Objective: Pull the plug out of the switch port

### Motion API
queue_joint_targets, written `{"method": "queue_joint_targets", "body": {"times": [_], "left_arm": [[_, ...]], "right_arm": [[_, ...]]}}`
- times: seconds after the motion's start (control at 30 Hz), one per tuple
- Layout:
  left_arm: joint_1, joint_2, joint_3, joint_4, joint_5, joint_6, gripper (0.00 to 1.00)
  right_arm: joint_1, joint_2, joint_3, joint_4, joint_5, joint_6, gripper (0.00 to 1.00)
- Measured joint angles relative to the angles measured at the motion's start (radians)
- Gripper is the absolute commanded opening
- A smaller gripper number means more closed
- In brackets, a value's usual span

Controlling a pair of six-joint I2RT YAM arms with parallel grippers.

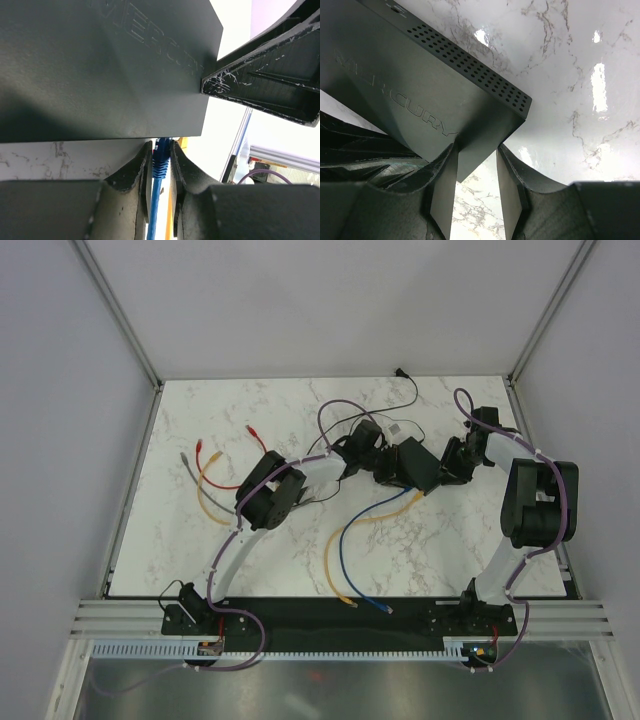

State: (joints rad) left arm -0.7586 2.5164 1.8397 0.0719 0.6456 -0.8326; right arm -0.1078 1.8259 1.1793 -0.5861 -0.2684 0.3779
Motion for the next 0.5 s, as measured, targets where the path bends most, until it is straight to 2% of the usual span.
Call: {"method": "queue_joint_targets", "body": {"times": [0.07,0.5], "left_arm": [[-0.001,0.001,0.01,-0.019,-0.004,0.0,0.02],[-0.006,0.045,0.18,-0.277,-0.021,0.017,0.02]], "right_arm": [[0.0,0.0,0.0,0.0,0.001,0.0,0.44],[0.003,0.0,0.002,-0.002,0.011,0.002,0.44]]}}
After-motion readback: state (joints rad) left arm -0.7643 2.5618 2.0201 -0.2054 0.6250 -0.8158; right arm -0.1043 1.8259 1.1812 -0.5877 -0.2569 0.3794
